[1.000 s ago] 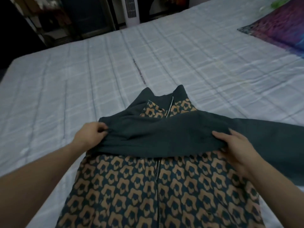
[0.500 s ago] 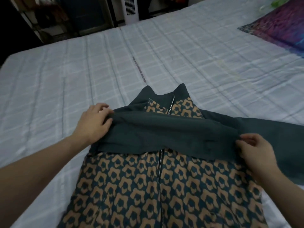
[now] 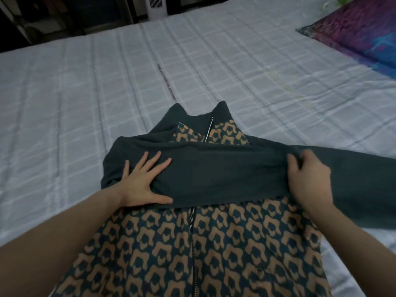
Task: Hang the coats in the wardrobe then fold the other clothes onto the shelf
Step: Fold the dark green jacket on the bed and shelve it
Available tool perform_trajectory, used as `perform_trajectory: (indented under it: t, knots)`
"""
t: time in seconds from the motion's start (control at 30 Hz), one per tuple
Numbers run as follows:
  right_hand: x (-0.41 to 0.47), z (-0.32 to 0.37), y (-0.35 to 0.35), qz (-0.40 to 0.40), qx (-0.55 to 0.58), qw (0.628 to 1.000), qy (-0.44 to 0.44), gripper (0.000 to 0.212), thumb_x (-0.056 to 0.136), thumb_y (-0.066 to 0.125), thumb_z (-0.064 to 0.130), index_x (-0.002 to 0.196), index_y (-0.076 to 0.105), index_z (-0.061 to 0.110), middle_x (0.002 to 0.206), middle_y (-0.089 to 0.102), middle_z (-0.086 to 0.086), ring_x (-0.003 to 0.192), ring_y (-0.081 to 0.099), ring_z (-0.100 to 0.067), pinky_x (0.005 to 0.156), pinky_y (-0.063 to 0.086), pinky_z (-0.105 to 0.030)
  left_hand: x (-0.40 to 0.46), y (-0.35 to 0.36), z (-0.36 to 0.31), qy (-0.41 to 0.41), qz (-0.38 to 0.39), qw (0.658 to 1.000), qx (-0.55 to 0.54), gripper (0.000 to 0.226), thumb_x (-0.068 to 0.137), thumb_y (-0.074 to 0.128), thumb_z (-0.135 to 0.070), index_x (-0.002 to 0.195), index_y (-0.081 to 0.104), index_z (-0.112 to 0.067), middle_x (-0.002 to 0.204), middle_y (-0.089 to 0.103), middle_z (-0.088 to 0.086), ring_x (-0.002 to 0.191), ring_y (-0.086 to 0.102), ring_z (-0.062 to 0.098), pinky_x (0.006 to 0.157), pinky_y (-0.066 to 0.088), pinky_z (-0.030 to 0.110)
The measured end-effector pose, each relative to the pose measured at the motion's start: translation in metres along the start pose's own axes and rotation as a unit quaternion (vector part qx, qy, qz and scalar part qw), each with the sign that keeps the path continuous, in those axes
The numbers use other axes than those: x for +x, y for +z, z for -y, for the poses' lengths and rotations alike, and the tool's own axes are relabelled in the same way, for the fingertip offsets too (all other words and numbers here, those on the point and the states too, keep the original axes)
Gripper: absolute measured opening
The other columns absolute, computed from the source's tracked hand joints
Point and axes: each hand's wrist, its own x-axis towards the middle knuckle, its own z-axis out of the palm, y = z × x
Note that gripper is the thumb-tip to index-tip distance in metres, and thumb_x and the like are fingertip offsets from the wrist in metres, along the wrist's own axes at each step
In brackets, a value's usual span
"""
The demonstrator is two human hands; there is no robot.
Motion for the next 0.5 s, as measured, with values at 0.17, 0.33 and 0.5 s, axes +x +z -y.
perform_trajectory:
  t: [0.17,0.33,0.5]
  knots:
    - [-0.013,-0.014,-0.001,-0.032,-0.074,0.990,-0.119,0.029,0.094,0.053,0.026,0.119,0.048,0.011,0.117,0.049,-0.013,0.105,0.050,-0.031,0.082,0.046,-0.046,0.005,-0.019,-0.022,0.003,-0.187,0.982,-0.030,0.083,0.075,0.011,-0.088,0.146,0.026,-0.048,0.161,-0.002,-0.017,0.149,-0.010,0.010,0.117,-0.013,0.054]
    - [-0.041,-0.060,0.013,0.214,-0.218,0.911,-0.279,0.061,0.096,0.020,0.055,0.146,0.039,0.026,0.148,0.039,-0.002,0.132,0.039,-0.021,0.110,0.033,-0.038,0.002,0.009,-0.045,-0.043,-0.031,0.994,0.090,0.081,0.073,-0.002,-0.086,0.145,-0.017,-0.053,0.157,-0.025,-0.014,0.148,-0.016,0.023,0.117,-0.005,0.059]
    - [-0.043,-0.066,0.020,0.235,-0.203,0.917,-0.251,0.066,0.094,0.009,0.055,0.153,0.020,0.029,0.158,0.019,0.003,0.145,0.016,-0.017,0.120,0.012,-0.041,0.008,-0.014,-0.138,0.057,-0.188,0.960,0.198,0.060,0.080,0.059,-0.038,0.135,0.046,-0.016,0.158,0.022,0.011,0.146,0.017,0.032,0.117,0.013,0.057]
